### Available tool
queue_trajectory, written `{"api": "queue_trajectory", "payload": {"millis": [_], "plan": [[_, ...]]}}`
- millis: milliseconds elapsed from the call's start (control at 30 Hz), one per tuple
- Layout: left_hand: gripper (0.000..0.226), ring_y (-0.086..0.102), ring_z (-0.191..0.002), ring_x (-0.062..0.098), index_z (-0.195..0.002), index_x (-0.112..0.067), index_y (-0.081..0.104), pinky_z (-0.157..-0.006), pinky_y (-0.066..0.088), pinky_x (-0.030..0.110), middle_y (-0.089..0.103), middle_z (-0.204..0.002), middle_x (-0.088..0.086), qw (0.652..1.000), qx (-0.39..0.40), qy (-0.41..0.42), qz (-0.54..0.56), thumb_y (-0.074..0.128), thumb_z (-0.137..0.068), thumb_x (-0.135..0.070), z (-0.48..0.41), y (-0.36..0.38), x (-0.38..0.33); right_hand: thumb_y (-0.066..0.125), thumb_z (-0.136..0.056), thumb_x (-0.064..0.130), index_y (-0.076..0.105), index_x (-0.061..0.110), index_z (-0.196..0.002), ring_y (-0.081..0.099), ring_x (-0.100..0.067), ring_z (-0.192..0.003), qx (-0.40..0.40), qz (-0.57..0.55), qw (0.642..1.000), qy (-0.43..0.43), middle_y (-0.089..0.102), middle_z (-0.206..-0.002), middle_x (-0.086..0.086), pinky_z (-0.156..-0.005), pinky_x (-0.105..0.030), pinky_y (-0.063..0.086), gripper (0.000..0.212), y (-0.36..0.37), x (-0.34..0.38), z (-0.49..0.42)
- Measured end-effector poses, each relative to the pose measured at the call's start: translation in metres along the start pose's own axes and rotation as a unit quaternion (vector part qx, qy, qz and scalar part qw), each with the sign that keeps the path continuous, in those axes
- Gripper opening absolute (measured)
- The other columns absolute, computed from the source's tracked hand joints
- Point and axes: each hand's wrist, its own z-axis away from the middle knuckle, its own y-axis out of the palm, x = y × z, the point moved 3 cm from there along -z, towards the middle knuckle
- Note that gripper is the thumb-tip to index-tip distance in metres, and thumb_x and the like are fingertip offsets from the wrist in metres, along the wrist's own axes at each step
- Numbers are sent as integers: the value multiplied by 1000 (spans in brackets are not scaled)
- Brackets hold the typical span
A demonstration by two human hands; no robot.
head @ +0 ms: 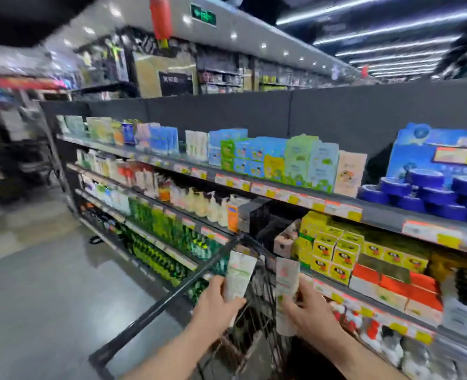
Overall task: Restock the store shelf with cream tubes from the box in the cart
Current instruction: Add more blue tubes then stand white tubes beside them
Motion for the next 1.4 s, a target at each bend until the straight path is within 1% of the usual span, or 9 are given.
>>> {"api": "queue_trajectory", "payload": {"millis": [167,300,467,667,733,833,967,1133,1400], "plan": [[36,58,-87,16,-108,-17,50,-74,45,28,61,-102,-1,997,-53,15,45,69,-79,-26,-6,-90,39,55,-90,23,48,29,-112,62,-11,-89,25,-9,999,-31,64,-104,4,-77,-32,51,23,58,79,-7],[37,61,-93,16,-109,-20,48,-82,50,33,60,-102,-5,996,-68,26,57,70,-80,-26,-13,-167,88,53,-93,22,46,23,-121,51,1,-79,22,-8,998,-55,58,-100,9,-61,-16,42,29,122,145,-9],[34,62,-94,19,-105,-23,49,-88,51,39,63,-105,-2,994,-88,22,68,71,-79,-25,-21,-264,150,55,-91,22,42,28,-115,57,-10,-88,30,-28,997,-65,56,-97,12,-78,-30,52,28,209,226,-13],[34,60,-94,20,-107,-19,50,-84,50,36,61,-104,1,988,-125,25,83,71,-81,-25,-33,-352,201,55,-92,22,44,23,-121,57,-12,-90,58,-24,993,-103,57,-103,8,-70,-26,49,31,288,303,-18],[32,59,-92,20,-105,-19,49,-81,48,35,60,-102,1,987,-132,31,87,69,-82,-24,-41,-371,211,55,-91,23,44,23,-122,58,-12,-88,58,-18,992,-107,57,-101,9,-74,-33,53,33,304,320,-25],[31,58,-93,21,-103,-19,48,-81,49,36,59,-102,1,983,-147,30,103,70,-81,-24,-55,-392,224,55,-92,23,41,22,-131,55,-5,-84,67,-3,990,-121,55,-100,11,-65,-21,46,42,322,343,-38],[29,59,-93,19,-102,-21,49,-83,50,37,60,-101,-3,983,-142,20,117,70,-81,-24,-79,-411,241,56,-93,21,41,18,-132,54,-13,-92,73,-4,990,-124,55,-105,5,-79,-27,44,41,348,365,-67],[34,61,-91,25,-100,-16,53,-86,50,47,64,-97,4,981,-159,1,108,72,-74,-27,-131,-437,265,54,-92,17,42,20,-134,55,-14,-93,82,-36,986,-139,55,-104,6,-79,-29,44,43,388,389,-121],[35,60,-94,30,-101,-16,50,-85,50,48,62,-104,13,986,-138,14,94,68,-75,-31,-267,-465,256,52,-93,16,38,22,-138,56,-12,-87,79,-56,986,-134,57,-103,6,-63,-21,43,48,411,415,-252]]}}
